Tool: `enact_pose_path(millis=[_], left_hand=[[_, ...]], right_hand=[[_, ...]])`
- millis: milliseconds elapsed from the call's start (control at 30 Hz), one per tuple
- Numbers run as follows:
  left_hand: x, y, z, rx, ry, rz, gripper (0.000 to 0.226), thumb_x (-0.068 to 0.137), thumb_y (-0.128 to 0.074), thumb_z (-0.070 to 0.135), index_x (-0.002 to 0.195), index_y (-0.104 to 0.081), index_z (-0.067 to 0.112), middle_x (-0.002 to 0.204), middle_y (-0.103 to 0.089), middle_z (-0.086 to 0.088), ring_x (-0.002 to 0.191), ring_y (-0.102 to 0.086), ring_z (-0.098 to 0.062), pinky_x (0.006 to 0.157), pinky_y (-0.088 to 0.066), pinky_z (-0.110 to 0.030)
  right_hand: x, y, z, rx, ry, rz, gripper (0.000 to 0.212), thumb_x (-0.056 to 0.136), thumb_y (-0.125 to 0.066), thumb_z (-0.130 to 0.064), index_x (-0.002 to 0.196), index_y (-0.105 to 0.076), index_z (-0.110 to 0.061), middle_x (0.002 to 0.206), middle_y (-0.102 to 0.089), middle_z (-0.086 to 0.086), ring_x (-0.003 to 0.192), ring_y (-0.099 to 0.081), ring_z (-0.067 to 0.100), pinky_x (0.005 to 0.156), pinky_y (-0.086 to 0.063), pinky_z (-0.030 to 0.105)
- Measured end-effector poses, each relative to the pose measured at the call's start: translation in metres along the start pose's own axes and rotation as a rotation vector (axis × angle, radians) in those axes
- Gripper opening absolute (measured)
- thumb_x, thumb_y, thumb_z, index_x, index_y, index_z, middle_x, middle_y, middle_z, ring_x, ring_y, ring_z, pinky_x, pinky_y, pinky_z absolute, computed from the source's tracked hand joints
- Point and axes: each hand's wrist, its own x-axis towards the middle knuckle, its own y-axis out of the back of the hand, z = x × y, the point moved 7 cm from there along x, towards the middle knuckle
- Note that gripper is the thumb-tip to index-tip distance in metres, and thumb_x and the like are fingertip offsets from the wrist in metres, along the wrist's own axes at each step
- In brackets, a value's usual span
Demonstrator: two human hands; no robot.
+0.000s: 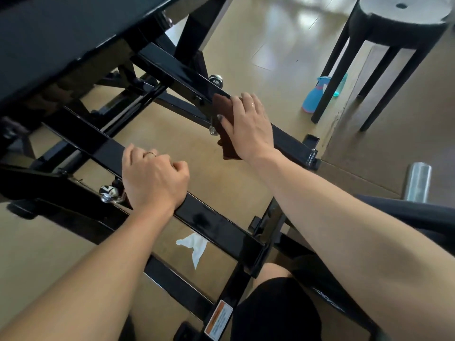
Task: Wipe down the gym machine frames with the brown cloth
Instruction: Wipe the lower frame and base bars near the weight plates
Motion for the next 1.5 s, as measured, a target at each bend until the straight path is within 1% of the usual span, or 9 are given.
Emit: enact_pose_path(millis=[200,333,400,467,767,967,1100,1300,1500], left_hand=[[-0.001,0.003,0.001,0.007,-0.009,0.007,0.047,0.09,-0.041,0.033,0.069,-0.077,0.011,0.079,-0.07,-0.01,0.094,-0.058,-0.032,0.121,-0.025,-0.041],[-0.001,0.003,0.001,0.009,-0.008,0.014,0.046,0.09,-0.041,0.033,0.069,-0.076,0.012,0.073,-0.066,-0.008,0.091,-0.057,-0.031,0.12,-0.026,-0.041],[0.0,0.002,0.001,0.012,0.003,0.01,0.045,0.089,-0.041,0.034,0.069,-0.076,0.013,0.073,-0.065,-0.006,0.093,-0.056,-0.03,0.121,-0.024,-0.041],[-0.001,0.001,0.001,0.01,0.009,0.005,0.045,0.089,-0.041,0.034,0.069,-0.076,0.014,0.074,-0.065,-0.006,0.094,-0.056,-0.029,0.121,-0.023,-0.04],[-0.001,0.002,0.0,-0.016,0.012,0.017,0.049,0.087,-0.035,0.037,0.061,-0.07,0.013,0.072,-0.065,-0.006,0.092,-0.056,-0.03,0.12,-0.026,-0.041],[-0.002,0.002,0.0,-0.004,0.021,0.011,0.042,0.088,-0.044,0.032,0.066,-0.073,0.011,0.074,-0.066,-0.008,0.093,-0.056,-0.032,0.12,-0.026,-0.042],[-0.004,0.003,0.002,-0.007,0.029,0.02,0.043,0.088,-0.043,0.032,0.064,-0.071,0.011,0.074,-0.065,-0.009,0.094,-0.056,-0.032,0.121,-0.025,-0.042],[-0.003,0.003,0.002,-0.029,0.042,0.019,0.036,0.087,-0.049,0.03,0.059,-0.064,0.014,0.071,-0.063,-0.006,0.095,-0.055,-0.032,0.121,-0.025,-0.042],[-0.003,0.007,0.002,-0.035,0.041,0.043,0.038,0.089,-0.05,0.032,0.059,-0.065,0.013,0.064,-0.05,-0.003,0.099,-0.053,-0.033,0.119,-0.026,-0.042]], right_hand=[[-0.054,0.018,0.061,0.233,-0.285,0.062,0.044,0.106,-0.043,-0.048,0.135,-0.054,-0.015,0.141,-0.052,0.005,0.132,-0.047,0.025,0.114,-0.041,0.048],[-0.098,0.025,0.096,0.173,-0.484,0.071,0.049,0.108,-0.038,-0.048,0.145,-0.049,-0.018,0.157,-0.042,0.006,0.15,-0.032,0.028,0.125,-0.026,0.047],[-0.087,0.025,0.092,0.166,-0.524,0.075,0.048,0.108,-0.036,-0.047,0.139,-0.053,-0.015,0.148,-0.05,0.007,0.143,-0.04,0.029,0.123,-0.029,0.044],[-0.06,0.021,0.069,0.14,-0.446,0.063,0.044,0.108,-0.036,-0.046,0.13,-0.056,-0.013,0.134,-0.056,0.005,0.129,-0.048,0.028,0.117,-0.035,0.043],[0.021,0.001,-0.004,0.061,-0.023,-0.044,0.042,0.109,-0.038,-0.039,0.132,-0.056,-0.008,0.131,-0.058,0.01,0.126,-0.048,0.03,0.11,-0.033,0.036],[-0.075,0.039,0.111,0.191,-0.391,0.045,0.043,0.108,-0.036,-0.043,0.118,-0.062,-0.01,0.113,-0.066,0.009,0.104,-0.059,0.031,0.101,-0.048,0.049],[-0.075,0.033,0.119,0.208,-0.51,0.065,0.045,0.108,-0.038,-0.045,0.117,-0.063,-0.01,0.109,-0.067,0.008,0.1,-0.06,0.027,0.097,-0.052,0.048],[0.016,0.007,0.041,0.116,-0.233,-0.03,0.046,0.105,-0.036,-0.042,0.113,-0.066,-0.009,0.11,-0.067,0.013,0.1,-0.058,0.033,0.092,-0.043,0.04],[0.015,0.006,0.043,0.306,-0.193,-0.052,0.041,0.106,-0.039,-0.043,0.115,-0.064,-0.011,0.107,-0.065,0.008,0.097,-0.061,0.027,0.086,-0.049,0.038]])
